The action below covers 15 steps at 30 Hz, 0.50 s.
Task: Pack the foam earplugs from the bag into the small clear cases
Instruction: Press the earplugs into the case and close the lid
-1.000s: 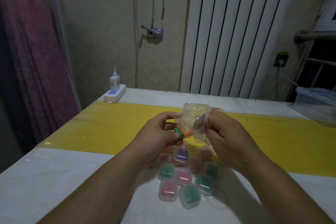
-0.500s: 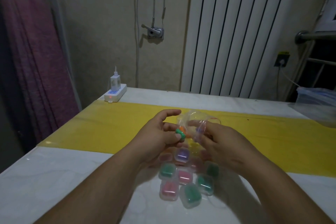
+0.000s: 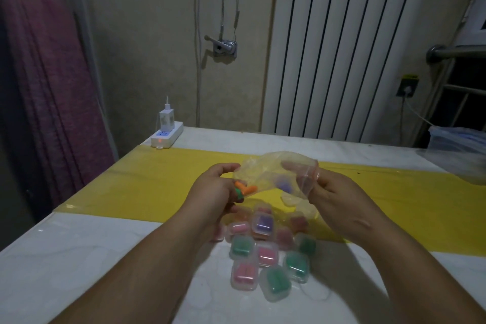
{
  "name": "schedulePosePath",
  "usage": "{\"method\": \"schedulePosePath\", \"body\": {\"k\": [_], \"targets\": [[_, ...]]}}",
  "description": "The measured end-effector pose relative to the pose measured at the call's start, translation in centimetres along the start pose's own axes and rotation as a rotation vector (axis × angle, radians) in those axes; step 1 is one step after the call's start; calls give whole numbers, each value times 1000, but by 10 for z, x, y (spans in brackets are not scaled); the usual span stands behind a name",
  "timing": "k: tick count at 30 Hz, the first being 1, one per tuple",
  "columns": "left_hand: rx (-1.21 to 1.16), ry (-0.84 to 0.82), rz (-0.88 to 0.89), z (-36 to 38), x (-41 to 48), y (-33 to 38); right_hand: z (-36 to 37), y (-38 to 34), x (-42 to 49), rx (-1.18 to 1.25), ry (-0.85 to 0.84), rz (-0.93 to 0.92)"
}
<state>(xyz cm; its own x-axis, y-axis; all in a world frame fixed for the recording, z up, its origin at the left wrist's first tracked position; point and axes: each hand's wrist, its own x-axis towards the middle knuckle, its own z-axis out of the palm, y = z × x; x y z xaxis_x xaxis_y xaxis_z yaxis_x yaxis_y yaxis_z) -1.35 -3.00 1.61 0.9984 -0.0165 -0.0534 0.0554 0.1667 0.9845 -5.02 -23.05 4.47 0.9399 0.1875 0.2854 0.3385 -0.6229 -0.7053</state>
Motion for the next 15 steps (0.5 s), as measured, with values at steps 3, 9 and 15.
{"method": "schedulePosePath", "body": {"k": [3, 9, 15], "targets": [[9, -12, 1, -1, 0, -1, -2, 2, 1, -178, 61, 63], [-8, -62, 13, 2, -3, 2, -2, -6, 0, -302, 29, 5], [0, -78, 11, 3, -4, 0, 4, -6, 1, -366, -193, 41]]}}
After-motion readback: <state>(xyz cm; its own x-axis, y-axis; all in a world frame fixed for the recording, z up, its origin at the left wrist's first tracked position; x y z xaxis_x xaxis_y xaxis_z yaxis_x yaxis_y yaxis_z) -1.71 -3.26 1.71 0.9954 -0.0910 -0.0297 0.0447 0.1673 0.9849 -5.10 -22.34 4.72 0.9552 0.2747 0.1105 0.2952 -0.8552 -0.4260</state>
